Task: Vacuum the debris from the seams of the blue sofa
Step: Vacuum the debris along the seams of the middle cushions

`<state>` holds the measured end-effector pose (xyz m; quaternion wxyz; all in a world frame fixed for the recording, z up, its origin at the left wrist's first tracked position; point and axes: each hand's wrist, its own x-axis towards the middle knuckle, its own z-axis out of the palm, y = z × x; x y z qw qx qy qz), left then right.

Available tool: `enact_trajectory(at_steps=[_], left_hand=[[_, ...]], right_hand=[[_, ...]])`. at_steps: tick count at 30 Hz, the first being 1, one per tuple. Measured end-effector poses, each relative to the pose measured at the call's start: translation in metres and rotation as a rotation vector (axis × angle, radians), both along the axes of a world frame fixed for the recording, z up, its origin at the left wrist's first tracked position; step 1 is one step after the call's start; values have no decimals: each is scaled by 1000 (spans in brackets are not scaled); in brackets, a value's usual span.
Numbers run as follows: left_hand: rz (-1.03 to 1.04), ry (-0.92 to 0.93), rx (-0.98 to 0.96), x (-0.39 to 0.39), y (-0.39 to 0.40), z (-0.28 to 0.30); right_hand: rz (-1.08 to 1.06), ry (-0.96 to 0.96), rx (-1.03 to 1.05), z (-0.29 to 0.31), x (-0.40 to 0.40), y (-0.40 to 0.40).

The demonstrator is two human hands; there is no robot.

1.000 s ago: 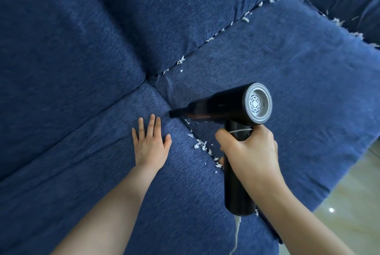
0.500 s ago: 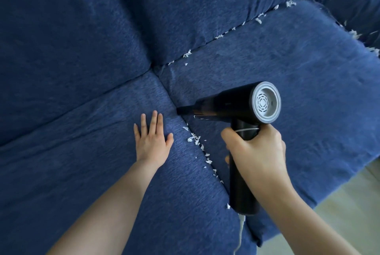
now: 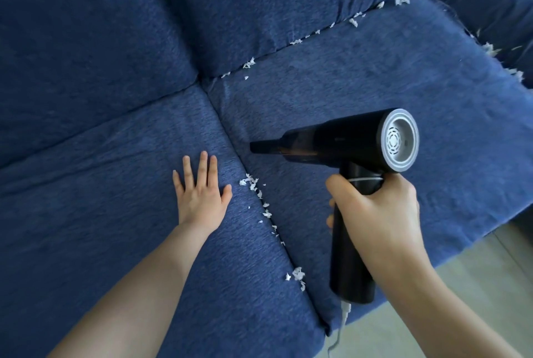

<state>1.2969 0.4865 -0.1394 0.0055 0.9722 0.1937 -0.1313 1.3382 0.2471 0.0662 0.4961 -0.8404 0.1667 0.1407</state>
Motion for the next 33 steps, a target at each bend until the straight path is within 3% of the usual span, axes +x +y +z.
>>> enact_trajectory(at_steps=[10,33], left_hand=[[-13,14,7,-15,-15,0],[-52,73,10,-24,-21,3]], right_hand=[[119,84,-27,-1,-15,-15],[80,34,-115,10,-35,-30]])
